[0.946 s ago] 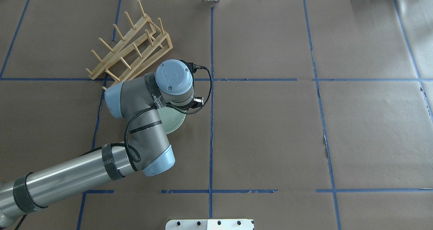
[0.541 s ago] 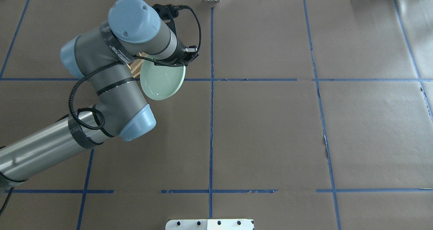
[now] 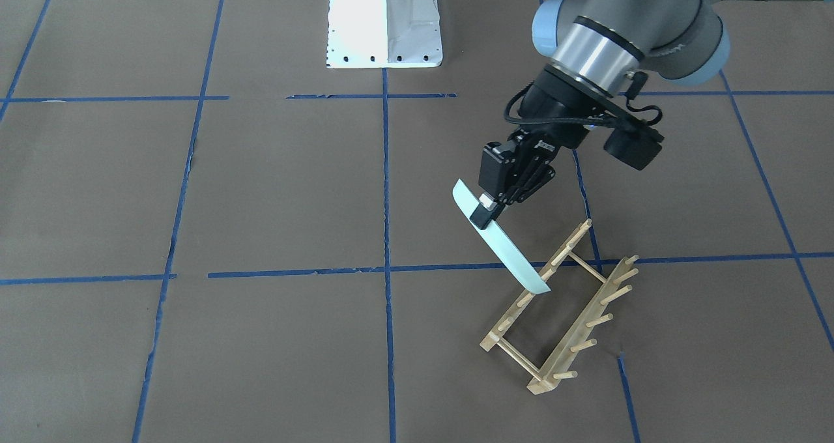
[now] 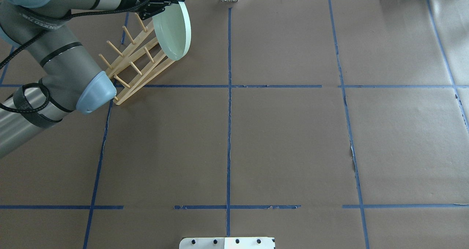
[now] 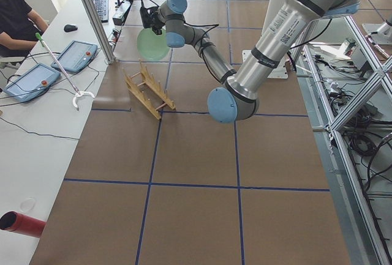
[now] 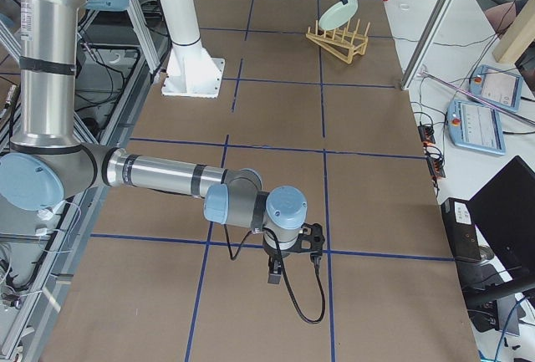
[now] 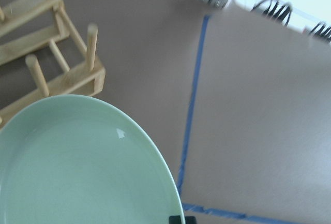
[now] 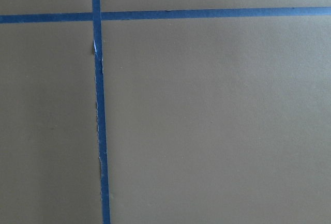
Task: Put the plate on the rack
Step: 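Lift the plate with the left gripper and tilt it upright, then lower the upright plate into a slot of the wooden rack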
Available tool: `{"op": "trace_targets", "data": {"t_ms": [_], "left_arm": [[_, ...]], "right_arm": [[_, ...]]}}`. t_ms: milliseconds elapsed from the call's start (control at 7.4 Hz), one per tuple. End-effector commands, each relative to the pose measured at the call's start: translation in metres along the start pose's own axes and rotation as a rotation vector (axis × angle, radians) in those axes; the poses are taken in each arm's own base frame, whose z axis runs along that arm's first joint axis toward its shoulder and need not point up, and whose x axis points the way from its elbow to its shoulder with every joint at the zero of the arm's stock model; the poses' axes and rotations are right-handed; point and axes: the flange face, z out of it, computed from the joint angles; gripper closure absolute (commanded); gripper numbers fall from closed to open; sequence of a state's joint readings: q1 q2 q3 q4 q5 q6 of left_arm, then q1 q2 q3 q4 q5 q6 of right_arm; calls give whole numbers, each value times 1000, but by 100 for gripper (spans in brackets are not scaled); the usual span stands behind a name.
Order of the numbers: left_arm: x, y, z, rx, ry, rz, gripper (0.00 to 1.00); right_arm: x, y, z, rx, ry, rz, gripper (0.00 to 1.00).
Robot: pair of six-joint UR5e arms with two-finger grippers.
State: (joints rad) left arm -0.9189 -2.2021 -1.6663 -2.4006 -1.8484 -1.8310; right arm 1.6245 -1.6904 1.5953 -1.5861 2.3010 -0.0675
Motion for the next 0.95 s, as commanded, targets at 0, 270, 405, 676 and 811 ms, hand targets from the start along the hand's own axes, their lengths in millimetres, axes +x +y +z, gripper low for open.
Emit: {"op": "trace_targets", "data": {"t_ms": [0, 270, 405, 676, 811], "left_arm": [[-17, -53, -16, 84, 222, -170, 100], [-52, -77, 1, 153, 283, -165, 100], [-58, -83, 1, 166, 276, -163, 100], [-85, -90, 3, 178, 257, -147, 100], [-91, -91, 5, 175, 259, -146, 100]], "right_arm": [[0, -1, -1, 1, 0, -1, 0], [0, -1, -1, 1, 0, -1, 0], [0, -1, -1, 1, 0, -1, 0], [0, 0, 0, 0, 0, 0, 0], [0, -1, -1, 1, 0, -1, 0]]}}
